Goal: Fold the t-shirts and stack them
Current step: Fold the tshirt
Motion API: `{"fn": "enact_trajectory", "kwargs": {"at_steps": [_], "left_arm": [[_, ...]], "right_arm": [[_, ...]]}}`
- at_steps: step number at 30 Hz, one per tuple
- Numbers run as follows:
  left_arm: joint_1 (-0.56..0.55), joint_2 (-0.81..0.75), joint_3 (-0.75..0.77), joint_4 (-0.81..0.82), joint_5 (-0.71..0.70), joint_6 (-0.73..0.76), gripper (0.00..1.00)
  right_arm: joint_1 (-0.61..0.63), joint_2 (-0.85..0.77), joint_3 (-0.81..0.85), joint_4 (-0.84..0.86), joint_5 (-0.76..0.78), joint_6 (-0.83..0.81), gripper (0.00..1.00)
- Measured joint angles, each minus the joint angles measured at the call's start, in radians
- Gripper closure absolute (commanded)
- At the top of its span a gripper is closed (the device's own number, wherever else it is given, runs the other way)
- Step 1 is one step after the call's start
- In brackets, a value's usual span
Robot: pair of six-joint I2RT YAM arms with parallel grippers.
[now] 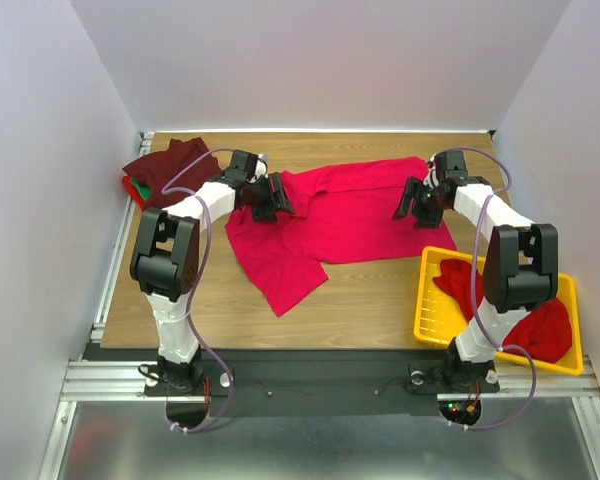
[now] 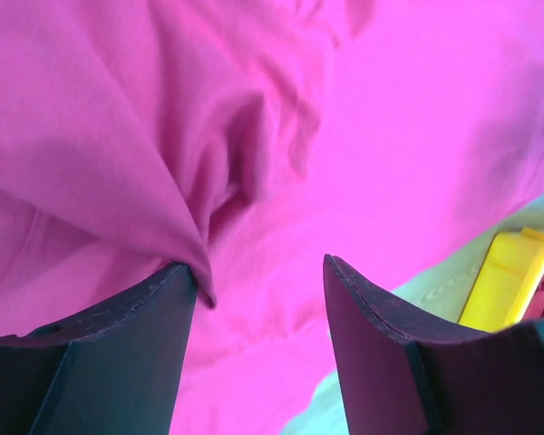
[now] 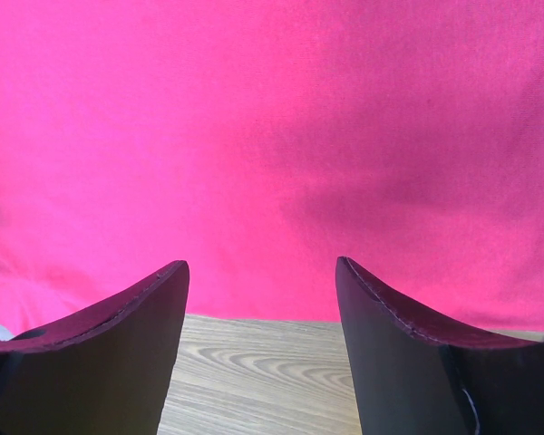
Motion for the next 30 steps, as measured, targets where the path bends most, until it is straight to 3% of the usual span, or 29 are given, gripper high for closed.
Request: {"fn": "enact_trajectory", "kwargs": {"at_steps": [6,19,25,30], "left_arm": [[0.003,-0.043,-0.006,-0.099,0.000,0.005,0.32],[0.059,-0.087,-0.008,-0.109,0.051,-0.045,0.29],[0.059,0.076,0.186,-0.092,-0.011,-0.087,0.28],[0.063,0.229,0.347,-0.102,-0.098,-0.095,0.28]], "right_arm": [[0.000,0.000,0.000,-0.001,0.000,0.004,0.28],[0.000,0.000,0.000,-0.002,0.003,0.006,0.28],[0.000,0.005,0.010,-0.009,0.035,0.002,0.28],[0.000,0.064,0.113,-0.018,0.078,-0.018,0.28]]}}
